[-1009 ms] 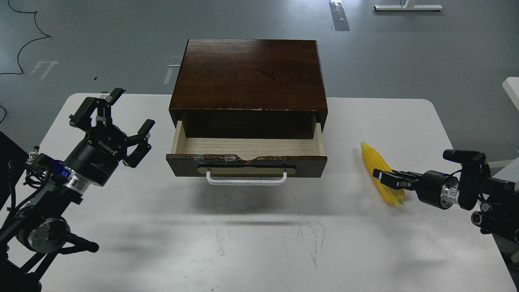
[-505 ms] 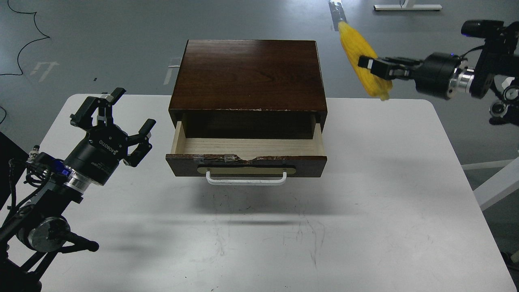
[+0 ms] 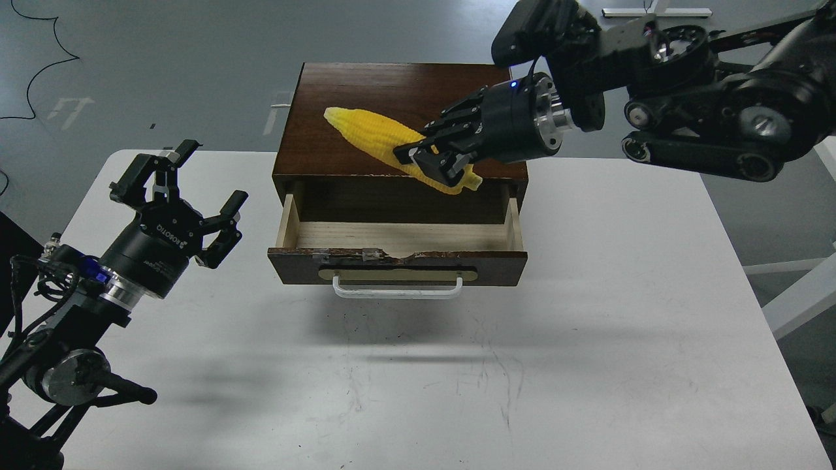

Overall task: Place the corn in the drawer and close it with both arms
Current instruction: 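Lower the corn cob into the open drawer with the right gripper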

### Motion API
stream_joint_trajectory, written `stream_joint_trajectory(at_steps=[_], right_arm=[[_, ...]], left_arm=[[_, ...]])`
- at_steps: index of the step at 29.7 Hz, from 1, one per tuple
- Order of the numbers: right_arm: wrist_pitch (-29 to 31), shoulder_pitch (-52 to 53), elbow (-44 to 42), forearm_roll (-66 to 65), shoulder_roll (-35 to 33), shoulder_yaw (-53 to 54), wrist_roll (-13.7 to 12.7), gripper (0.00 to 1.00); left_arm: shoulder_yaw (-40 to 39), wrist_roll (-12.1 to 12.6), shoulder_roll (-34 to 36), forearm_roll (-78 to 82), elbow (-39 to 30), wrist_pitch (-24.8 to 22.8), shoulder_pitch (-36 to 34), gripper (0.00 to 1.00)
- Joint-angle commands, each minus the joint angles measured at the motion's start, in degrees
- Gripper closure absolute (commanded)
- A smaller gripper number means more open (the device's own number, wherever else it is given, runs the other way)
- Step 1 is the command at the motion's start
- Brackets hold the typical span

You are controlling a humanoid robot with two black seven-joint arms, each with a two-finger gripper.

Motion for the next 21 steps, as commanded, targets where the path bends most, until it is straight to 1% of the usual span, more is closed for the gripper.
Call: stream_joint_trajectory(at_steps=[1, 7, 10, 11, 12, 13, 15, 17, 19, 20, 21], right_arm=[[-4.38, 0.02, -1.97, -1.5, 3.99, -4.23, -0.01, 0.84], [-5.54, -1.64, -5.23, -1.77, 7.95, -6.7, -0.01, 0.81], [-5.71, -2.96, -5.93, -1.59, 9.01, -6.7, -0.01, 0.62], [-5.97, -3.57, -6.46, -1.59, 9.1, -6.7, -0.01, 0.53], [-6.15, -3.75, -6.55, -1.59, 9.1, -6.7, -0.01, 0.49], [-6.33, -4.1, -6.72, -1.51, 9.1, -6.7, -0.01, 0.39], [-6.41, -4.28, -6.72, -1.42, 9.1, -6.79, -0.01, 0.33], [-6.42, -4.28, -6.72, -1.42, 9.01, -6.79, -0.01, 0.31], [-6.76, -4.28, -6.72, -1.33, 8.75, -6.79, -0.01, 0.22], [-7.12, -4.28, -6.64, -1.24, 8.74, -6.79, -0.01, 0.19], [-7.64, -4.28, -6.64, -1.16, 8.66, -6.7, -0.01, 0.14]], left_arm=[[-0.12, -0.09, -0.08, -0.01, 0.0, 0.01, 0.0, 0.01], [-0.29, -0.09, 0.01, -0.01, 0.0, 0.01, 0.0, 0.01], [-0.29, -0.09, 0.1, -0.01, 0.0, 0.01, 0.0, 0.01], [-0.29, -0.09, 0.1, -0.01, 0.0, 0.01, 0.0, 0.01], [-0.29, -0.09, 0.1, -0.01, 0.0, 0.01, 0.0, 0.01], [-0.38, -0.09, 0.1, -0.01, 0.0, 0.01, 0.0, 0.01], [-0.38, -0.09, 0.1, -0.01, 0.0, 0.01, 0.0, 0.01], [-0.38, -0.09, 0.1, -0.01, 0.0, 0.01, 0.0, 0.01], [-0.38, -0.09, 0.1, -0.01, 0.0, 0.01, 0.0, 0.01], [-0.38, -0.09, 0.1, -0.01, 0.0, 0.01, 0.0, 0.01], [-0.38, -0.18, 0.1, -0.01, 0.0, 0.01, 0.0, 0.01]])
